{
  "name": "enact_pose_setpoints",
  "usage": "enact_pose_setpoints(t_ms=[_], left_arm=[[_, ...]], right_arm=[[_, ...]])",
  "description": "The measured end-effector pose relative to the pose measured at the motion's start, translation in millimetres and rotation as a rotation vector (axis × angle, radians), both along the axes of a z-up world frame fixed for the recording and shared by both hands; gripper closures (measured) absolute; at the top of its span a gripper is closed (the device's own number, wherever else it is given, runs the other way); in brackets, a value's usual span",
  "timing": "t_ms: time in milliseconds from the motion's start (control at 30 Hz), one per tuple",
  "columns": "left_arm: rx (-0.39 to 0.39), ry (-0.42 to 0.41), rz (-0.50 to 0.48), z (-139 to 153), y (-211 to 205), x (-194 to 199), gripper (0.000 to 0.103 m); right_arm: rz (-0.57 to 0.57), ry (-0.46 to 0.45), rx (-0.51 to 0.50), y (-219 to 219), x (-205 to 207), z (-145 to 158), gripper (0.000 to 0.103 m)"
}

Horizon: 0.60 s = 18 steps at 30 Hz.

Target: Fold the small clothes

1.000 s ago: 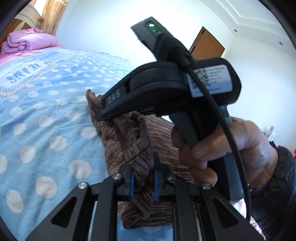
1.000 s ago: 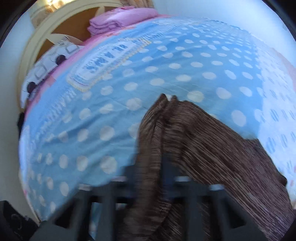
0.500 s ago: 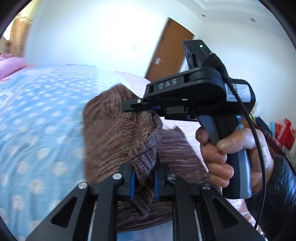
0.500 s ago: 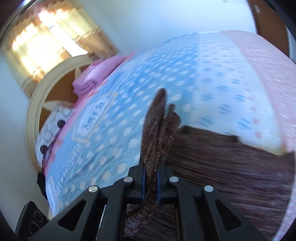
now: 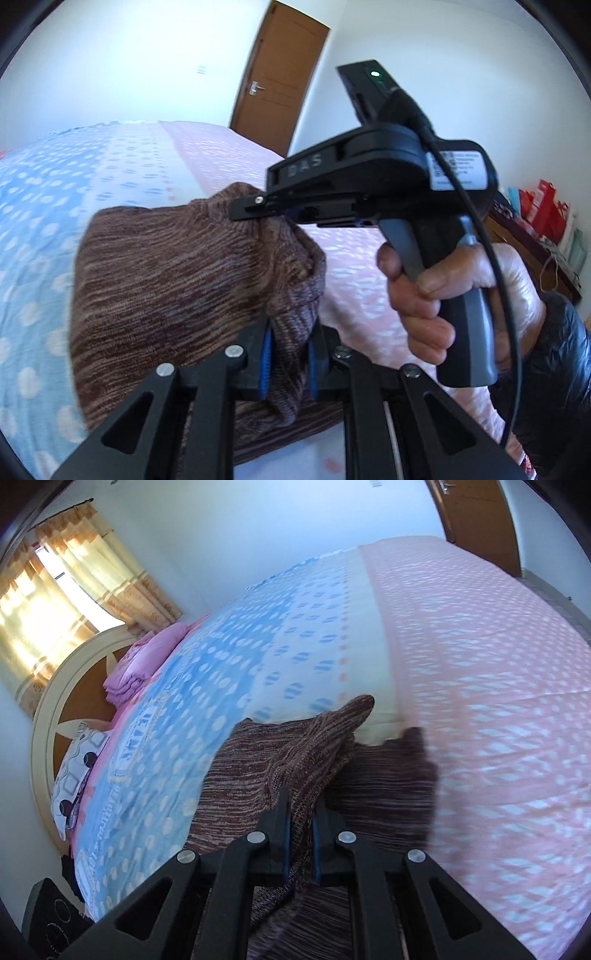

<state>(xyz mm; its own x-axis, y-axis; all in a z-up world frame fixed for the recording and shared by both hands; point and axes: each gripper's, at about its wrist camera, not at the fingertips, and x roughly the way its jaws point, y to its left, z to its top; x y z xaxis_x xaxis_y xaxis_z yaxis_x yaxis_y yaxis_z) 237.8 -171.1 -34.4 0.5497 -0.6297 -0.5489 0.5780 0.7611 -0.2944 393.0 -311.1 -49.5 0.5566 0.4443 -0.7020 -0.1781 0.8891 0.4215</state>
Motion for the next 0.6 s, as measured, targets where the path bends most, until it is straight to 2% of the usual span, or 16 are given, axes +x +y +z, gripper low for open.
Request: enact_pose_setpoints(t_ms=[67,233,367,400,433,500,567,600], left_arm=[[0.018,-0.001,-0.018,-2.1,-11.7,-1.4,0.087],[0.064,0.056,-0.039,-16.8,-22.6,-1.8,0.087],[0.084,0.113,-0.068,-23.6,-10.2,-6.4,0.084],[0.079,0.118,-0.073,-22.5,-5.6,-8.5,0.075],[0.069,0.130,-0.073,-20.6,4.1,-11.8,0.059],[0.050,0.129,-0.054,-16.9,21.3,-21.8,0.041],[0.038,0.110,-0.024,-13.8,41.8,-35.2,0.039],[0.037,0.114,-0.008,-20.1,51.3,-25.2,0.039]], right_arm=[[-0.016,0.016,0.000,-11.6,-4.2,-10.0,0.095],[-0.049,0.094,0.021,-26.9,-16.4,-51.2,0.095],[-0.083,0.064,0.057,-30.4,-29.7,-64.0,0.095],[-0.094,0.063,0.075,-32.6,-32.1,-63.8,0.094],[-0.115,0.065,0.104,-37.4,-37.0,-62.5,0.091],[-0.140,0.074,0.117,-44.7,-49.3,-58.0,0.088],[-0.185,0.056,0.095,-52.1,-71.9,-47.3,0.082],[-0.205,0.038,0.075,-53.1,-83.4,-41.6,0.081]])
